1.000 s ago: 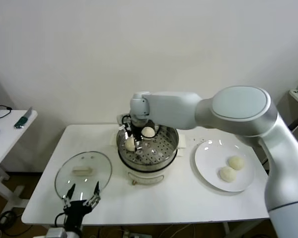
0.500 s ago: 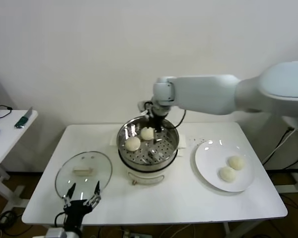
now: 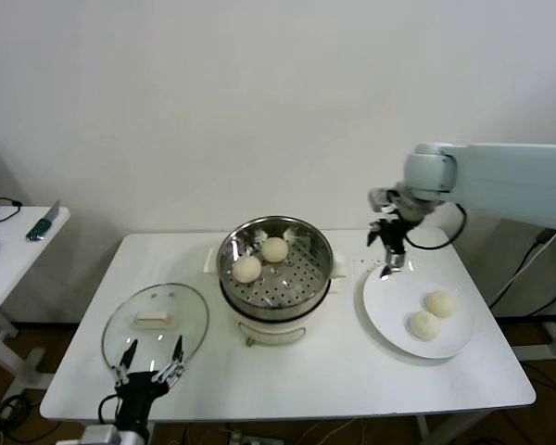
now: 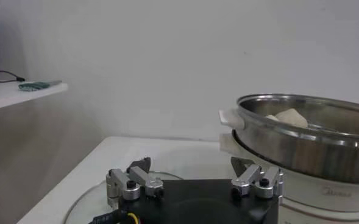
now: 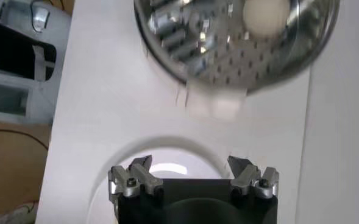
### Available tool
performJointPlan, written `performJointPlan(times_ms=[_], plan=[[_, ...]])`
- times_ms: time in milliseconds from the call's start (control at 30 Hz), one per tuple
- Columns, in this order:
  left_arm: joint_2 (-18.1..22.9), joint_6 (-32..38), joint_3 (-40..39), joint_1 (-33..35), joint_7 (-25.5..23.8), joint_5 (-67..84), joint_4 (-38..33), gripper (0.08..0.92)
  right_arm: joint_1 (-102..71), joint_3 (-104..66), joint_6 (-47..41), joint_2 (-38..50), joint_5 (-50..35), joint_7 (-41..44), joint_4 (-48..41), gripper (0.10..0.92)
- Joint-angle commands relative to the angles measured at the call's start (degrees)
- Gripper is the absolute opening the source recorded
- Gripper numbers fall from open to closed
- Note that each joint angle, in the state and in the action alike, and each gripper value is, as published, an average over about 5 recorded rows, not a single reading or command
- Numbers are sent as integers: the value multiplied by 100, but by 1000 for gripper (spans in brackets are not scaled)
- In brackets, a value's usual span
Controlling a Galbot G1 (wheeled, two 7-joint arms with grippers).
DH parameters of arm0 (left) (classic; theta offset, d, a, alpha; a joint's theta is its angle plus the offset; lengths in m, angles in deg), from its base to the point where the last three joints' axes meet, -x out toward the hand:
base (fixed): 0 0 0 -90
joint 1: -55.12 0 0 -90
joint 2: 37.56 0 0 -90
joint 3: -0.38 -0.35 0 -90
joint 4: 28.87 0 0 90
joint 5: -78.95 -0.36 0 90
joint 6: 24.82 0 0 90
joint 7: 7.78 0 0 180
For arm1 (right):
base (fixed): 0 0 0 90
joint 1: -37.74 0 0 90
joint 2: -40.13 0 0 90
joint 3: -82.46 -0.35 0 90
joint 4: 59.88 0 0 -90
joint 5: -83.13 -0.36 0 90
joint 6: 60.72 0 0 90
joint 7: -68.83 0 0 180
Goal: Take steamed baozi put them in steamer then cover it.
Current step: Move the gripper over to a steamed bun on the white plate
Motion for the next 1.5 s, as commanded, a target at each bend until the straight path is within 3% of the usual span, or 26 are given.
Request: performJointPlan(times_ms=[33,533,1200,1500], plan=[[-59,47,121,-155,-117,145,95,823,-830,-133,132,1573,1224,53,12,823],[-13,174,241,-226,-286,162,213,823,-3044,-1944,270,1442,2228,-8,-1130,823],[65,183,215,-40,-268,-13,157,823,-4051,-2766,262,1258,2573,-181,-1506,823],[77,163,206,-29,-255,-58,103,823,-3775,-2674,337,1226,2477,-135,-1435,707]])
